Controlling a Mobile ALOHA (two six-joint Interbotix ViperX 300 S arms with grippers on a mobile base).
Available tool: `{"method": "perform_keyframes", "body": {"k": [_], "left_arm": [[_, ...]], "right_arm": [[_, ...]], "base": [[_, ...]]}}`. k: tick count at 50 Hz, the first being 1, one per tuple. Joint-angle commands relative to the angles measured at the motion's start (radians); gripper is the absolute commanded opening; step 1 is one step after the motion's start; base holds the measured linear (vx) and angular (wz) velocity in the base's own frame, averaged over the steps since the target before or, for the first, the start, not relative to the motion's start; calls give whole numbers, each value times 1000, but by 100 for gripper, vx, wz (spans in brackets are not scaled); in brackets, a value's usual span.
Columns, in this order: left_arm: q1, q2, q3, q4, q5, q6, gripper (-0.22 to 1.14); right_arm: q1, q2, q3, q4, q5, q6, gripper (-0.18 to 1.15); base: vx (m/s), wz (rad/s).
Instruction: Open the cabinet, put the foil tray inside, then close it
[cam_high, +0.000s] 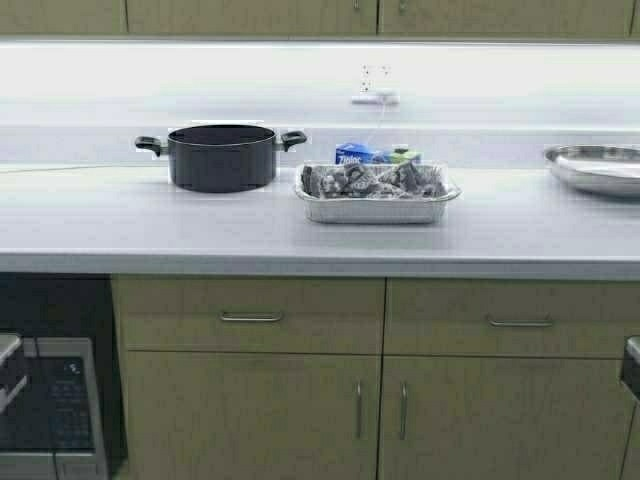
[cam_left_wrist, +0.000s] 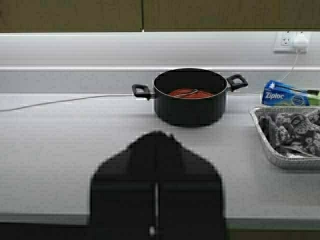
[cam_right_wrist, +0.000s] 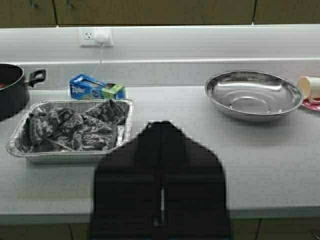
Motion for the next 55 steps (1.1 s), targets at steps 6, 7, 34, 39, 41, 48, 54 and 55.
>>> {"method": "perform_keyframes", "body": {"k": [6,7,34,39,41,48,54,55], "left_arm": [[0,6,0,2,-8,-17,2],[0,3,5,0,-8,-20,2],[0,-37,32,2,-2,-51,3],[-5,-40,31,2,-2,-51,3],[-17,-43,31,2,-3,-48,4],[-120,-44,28,104,0,-23,28],[-222,-46,25,169,0,-41,90],[-239,-44,26,167,2,-46,101]], "right_arm": [[3,6,-5,-2,0,3,6],[3,6,-5,-2,0,3,6],[5,5,-2,-2,0,3,6],[9,0,0,-2,3,3,6],[18,0,-2,-2,6,6,7],[132,11,-2,-2,6,17,39],[272,14,5,-20,5,6,99],[295,14,6,-25,0,5,106]], "base": [[36,-13],[37,-18],[32,-11],[29,2],[29,4],[29,6],[25,9],[21,6]]}}
